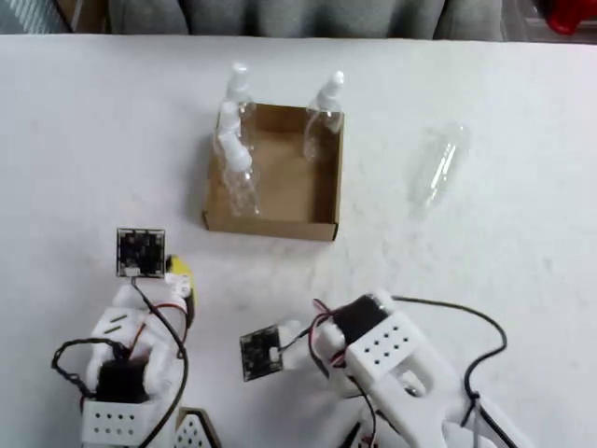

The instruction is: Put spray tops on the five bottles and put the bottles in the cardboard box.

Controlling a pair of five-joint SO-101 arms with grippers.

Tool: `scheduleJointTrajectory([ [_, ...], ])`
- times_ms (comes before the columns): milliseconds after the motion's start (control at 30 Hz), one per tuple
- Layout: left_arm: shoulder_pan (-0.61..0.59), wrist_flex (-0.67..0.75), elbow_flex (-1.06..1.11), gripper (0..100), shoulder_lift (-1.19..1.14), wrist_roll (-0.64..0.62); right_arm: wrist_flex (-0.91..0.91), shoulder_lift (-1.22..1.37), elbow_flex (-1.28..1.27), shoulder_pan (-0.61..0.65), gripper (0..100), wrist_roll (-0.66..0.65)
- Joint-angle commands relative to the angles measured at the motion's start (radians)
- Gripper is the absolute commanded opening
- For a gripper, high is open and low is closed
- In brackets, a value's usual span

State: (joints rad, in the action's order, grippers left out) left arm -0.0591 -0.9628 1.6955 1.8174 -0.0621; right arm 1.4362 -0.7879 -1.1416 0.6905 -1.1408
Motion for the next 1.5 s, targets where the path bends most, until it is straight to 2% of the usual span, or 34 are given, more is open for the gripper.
scheduleJointTrajectory([
  [0, -0.028, 0.028, -0.002, 2, 0.007, -0.005, -0.087, 0.016, -0.061, 0.062, 28.3, 0.023],
  [167, -0.027, 0.028, -0.002, 2, 0.007, -0.005, -0.120, 0.018, -0.120, 0.105, 23.0, 0.023],
  [433, -0.027, 0.028, -0.002, 2, 0.007, -0.005, -0.191, 0.018, -0.150, 0.105, 2.3, 0.029],
  [500, -0.027, 0.028, -0.002, 2, 0.007, -0.005, -0.194, 0.018, -0.146, 0.102, 1.5, 0.031],
  [667, -0.027, 0.028, -0.002, 2, 0.007, -0.005, -0.191, 0.018, -0.064, -0.036, 1.5, 0.043],
  [833, -0.027, 0.028, -0.002, 2, 0.007, -0.005, -0.196, 0.019, 0.129, -0.188, 1.5, 0.278],
  [967, -0.027, 0.025, -0.002, 2, 0.007, -0.005, -0.197, 0.019, 0.250, -0.196, 1.8, 0.571],
  [1133, -0.027, 0.021, -0.002, 2, 0.007, -0.005, -0.208, 0.021, 0.328, -0.117, 1.9, 0.850],
  [1233, -0.027, 0.021, -0.002, 2, 0.007, -0.005, -0.295, 0.021, 0.330, -0.059, 1.9, 1.005],
  [1467, -0.028, 0.020, -0.002, 2, 0.007, -0.005, -0.567, 0.148, 0.338, 0.048, 1.9, 1.209],
])
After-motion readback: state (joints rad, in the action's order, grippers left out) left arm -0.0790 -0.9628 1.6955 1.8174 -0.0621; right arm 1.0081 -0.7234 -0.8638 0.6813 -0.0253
